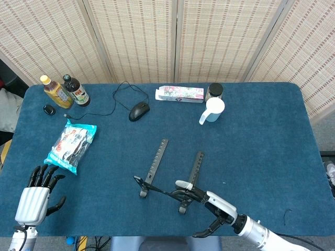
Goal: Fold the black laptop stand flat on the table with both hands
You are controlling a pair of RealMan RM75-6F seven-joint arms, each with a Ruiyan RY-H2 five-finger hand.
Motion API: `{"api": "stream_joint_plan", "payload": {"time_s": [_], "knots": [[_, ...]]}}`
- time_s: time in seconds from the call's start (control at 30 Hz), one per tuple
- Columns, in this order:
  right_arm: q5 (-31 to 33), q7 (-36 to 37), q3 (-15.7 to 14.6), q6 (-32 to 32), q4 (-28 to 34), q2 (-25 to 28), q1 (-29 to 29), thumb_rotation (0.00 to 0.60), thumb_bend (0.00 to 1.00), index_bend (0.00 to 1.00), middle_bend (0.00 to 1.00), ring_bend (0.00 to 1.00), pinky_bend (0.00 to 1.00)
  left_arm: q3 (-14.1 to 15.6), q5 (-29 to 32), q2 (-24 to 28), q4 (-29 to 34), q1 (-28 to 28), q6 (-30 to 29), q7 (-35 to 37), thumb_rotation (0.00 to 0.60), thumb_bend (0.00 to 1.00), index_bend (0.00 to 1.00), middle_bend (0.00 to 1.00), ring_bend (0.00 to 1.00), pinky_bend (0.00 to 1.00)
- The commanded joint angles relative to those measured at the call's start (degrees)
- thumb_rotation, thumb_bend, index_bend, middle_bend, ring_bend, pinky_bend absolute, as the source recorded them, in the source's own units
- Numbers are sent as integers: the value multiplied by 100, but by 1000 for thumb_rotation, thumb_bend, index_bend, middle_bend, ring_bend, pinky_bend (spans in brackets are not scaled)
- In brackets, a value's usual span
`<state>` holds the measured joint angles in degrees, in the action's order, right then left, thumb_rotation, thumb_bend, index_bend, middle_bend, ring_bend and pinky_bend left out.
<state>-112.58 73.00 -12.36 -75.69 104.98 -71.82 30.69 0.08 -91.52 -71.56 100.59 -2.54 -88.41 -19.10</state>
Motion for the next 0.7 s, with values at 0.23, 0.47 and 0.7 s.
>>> {"api": "stream_joint_plan", "payload": {"time_s": [0.23, 0.47, 0.7], "knots": [[-68, -138, -219, -131, 49, 23, 18, 600, 0, 0, 190, 15, 84, -5, 0, -18, -25, -7, 7, 18, 600, 221, 283, 134, 27, 24], [94, -303, -223, -298, -6, 34, -41, 600, 0, 0, 190, 15, 84, -4, 8, -15, -32, 0, -1, 27, 600, 221, 283, 134, 27, 23], [334, -508, -211, -247, -96, -28, -85, 600, 0, 0, 190, 15, 85, -8, 15, -39, -54, -30, 49, 32, 600, 221, 283, 134, 27, 23]]}}
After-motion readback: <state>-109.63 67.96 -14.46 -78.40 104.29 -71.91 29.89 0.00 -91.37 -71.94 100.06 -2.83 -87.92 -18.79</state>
